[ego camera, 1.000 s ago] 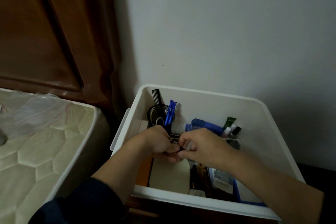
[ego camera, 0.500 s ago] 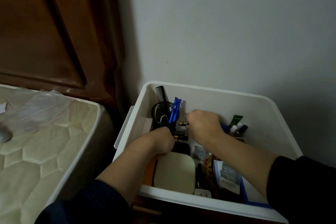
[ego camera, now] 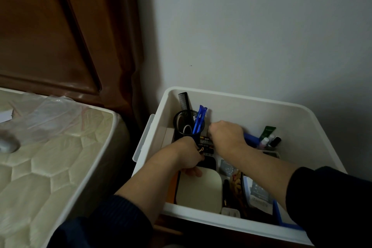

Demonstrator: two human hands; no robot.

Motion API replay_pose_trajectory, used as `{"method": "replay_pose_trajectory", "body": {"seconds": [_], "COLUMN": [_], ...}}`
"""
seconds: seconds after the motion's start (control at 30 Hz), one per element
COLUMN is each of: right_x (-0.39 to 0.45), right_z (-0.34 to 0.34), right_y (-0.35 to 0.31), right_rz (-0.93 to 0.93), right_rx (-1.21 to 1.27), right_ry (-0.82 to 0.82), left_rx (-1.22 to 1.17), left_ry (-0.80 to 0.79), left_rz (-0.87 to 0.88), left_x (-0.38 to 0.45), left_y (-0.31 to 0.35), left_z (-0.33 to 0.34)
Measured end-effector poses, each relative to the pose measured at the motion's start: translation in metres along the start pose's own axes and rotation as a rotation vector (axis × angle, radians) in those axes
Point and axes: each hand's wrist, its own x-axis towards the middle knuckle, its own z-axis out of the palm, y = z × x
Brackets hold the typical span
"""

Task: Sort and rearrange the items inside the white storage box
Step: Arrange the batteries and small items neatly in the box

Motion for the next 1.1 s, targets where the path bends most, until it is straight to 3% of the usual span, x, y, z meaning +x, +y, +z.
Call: {"method": "replay_pose_trajectory", "body": {"seconds": [0.13, 0.2, 0.3, 0.37, 0.5, 0.63, 0.77, 0.93, 1.1], "right_x": [-0.005, -0.013, -0.037, -0.055, -0.071, -0.072, -0.063, -0.029, -0.006], "right_z": [-0.004, -0.009, -0.021, -0.024, -0.016, -0.01, -0.014, -0.026, -0.025], "right_y": [0.01, 0.019, 0.032, 0.038, 0.04, 0.036, 0.038, 0.042, 0.022], "right_rz": [0.0, -0.031, -0.183, -0.323, -0.481, -0.399, -0.311, -0.087, -0.069], "right_rx": [0.115, 0.304, 0.703, 0.772, 0.601, 0.592, 0.498, 0.266, 0.038], "right_ry": [0.009, 0.01, -0.027, -0.035, -0.016, 0.022, 0.057, 0.079, 0.037], "left_rx": [0.173, 0.209, 0.272, 0.305, 0.235, 0.095, 0.006, 0.072, 0.05], "left_ry": [0.104, 0.14, 0.156, 0.157, 0.143, 0.036, 0.032, 0.025, -0.027], "left_rz": [0.073, 0.104, 0.123, 0.128, 0.177, 0.201, 0.196, 0.054, 0.003], "left_x": [0.004, 0.003, 0.001, 0.0, -0.001, 0.0, 0.002, 0.002, 0.006], "left_y": [-0.006, -0.008, -0.007, -0.006, -0.005, -0.006, -0.006, -0.009, -0.009], "left_z": [-0.003, -0.005, -0.005, -0.005, -0.004, -0.005, -0.004, 0.0, 0.002]}}
